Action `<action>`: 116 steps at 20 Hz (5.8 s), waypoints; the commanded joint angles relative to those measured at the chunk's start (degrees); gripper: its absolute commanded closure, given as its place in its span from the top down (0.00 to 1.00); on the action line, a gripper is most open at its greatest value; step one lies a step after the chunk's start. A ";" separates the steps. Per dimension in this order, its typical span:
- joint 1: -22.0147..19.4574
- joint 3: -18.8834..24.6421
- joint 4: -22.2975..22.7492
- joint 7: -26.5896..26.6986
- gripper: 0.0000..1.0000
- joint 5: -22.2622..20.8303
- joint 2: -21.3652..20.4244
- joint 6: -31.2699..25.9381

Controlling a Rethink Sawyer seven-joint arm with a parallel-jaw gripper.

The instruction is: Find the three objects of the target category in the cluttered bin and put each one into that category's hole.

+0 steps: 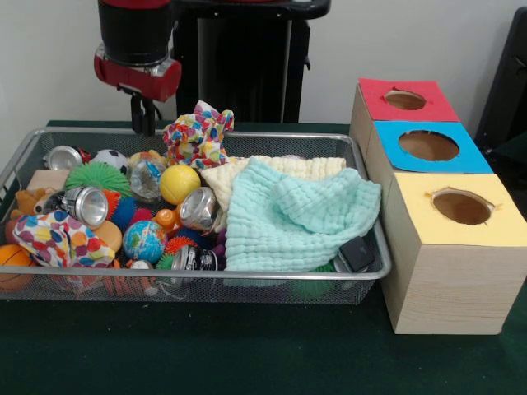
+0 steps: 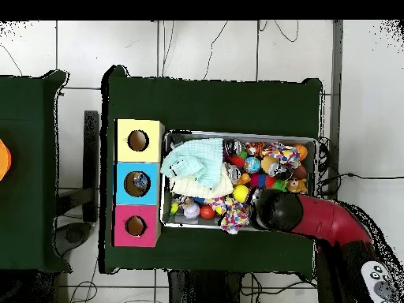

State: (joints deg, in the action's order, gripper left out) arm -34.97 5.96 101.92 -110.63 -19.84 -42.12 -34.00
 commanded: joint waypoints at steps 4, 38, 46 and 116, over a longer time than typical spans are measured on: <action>-0.57 6.51 -0.51 3.47 0.00 1.16 -0.08 -3.31; 2.05 -3.30 0.79 -14.73 1.00 6.13 6.43 3.25; 3.91 -9.39 -1.37 -19.47 1.00 11.93 9.61 6.37; 11.01 -12.75 8.65 -18.99 0.00 37.20 23.14 30.45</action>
State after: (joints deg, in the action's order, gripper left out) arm -25.80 -8.95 108.78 -117.80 14.78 -22.52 -3.36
